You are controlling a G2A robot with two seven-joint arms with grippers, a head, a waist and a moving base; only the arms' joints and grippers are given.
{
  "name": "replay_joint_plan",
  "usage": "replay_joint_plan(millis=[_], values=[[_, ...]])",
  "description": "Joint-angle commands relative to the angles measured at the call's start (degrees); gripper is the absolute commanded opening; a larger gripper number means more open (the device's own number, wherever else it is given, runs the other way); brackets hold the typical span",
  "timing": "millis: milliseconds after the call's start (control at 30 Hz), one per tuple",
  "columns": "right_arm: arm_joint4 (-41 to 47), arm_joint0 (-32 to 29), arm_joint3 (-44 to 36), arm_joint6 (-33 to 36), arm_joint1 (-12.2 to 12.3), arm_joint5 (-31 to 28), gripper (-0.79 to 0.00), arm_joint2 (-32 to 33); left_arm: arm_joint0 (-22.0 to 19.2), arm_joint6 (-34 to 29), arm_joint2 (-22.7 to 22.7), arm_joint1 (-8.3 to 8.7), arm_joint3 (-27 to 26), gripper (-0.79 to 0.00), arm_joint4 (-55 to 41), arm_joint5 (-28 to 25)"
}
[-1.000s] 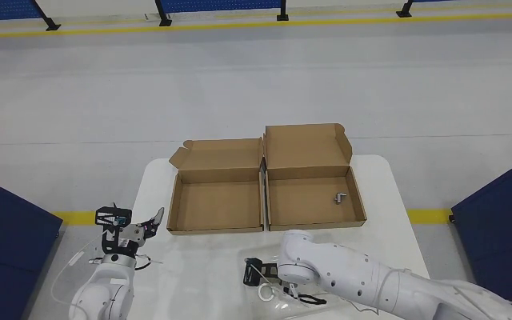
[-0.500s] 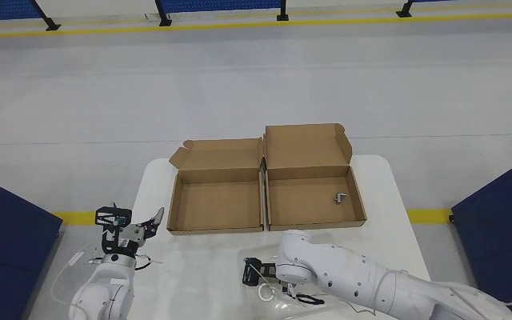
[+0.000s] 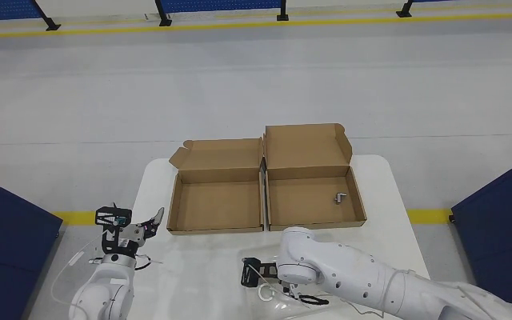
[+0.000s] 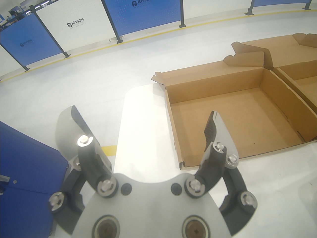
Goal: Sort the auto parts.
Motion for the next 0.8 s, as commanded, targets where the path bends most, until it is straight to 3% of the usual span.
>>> replay_joint_plan(millis=[0,133,233,600,767], values=[[0.00,0.00,0.00,0.00,0.00,0.00,-0.785,0.00,0.00,0.00,0.00,0.00,0.00,0.000,0.00,0.00],[1.30,-0.55,0.72,-3.66,0.57,0.27,-0.785,2.29,0.00,0.00,0.00,0.00,0.00,0.000,0.00,0.00],[5.59,-1.48,0.61,-4.39,2.52,-1.25,-0.785,7.13,0.00,0.00,0.00,0.00,0.00,0.000,0.00,0.00],[24.92,-17.68,-4.65,-9.61,13.82,-12.49,-0.785,34.20,0.00,0.00,0.00,0.00,0.00,0.000,0.00,0.00],[26.19,-18.69,-4.80,-10.30,14.35,-13.18,-0.785,35.66,0.00,0.00,0.00,0.00,0.00,0.000,0.00,0.00]])
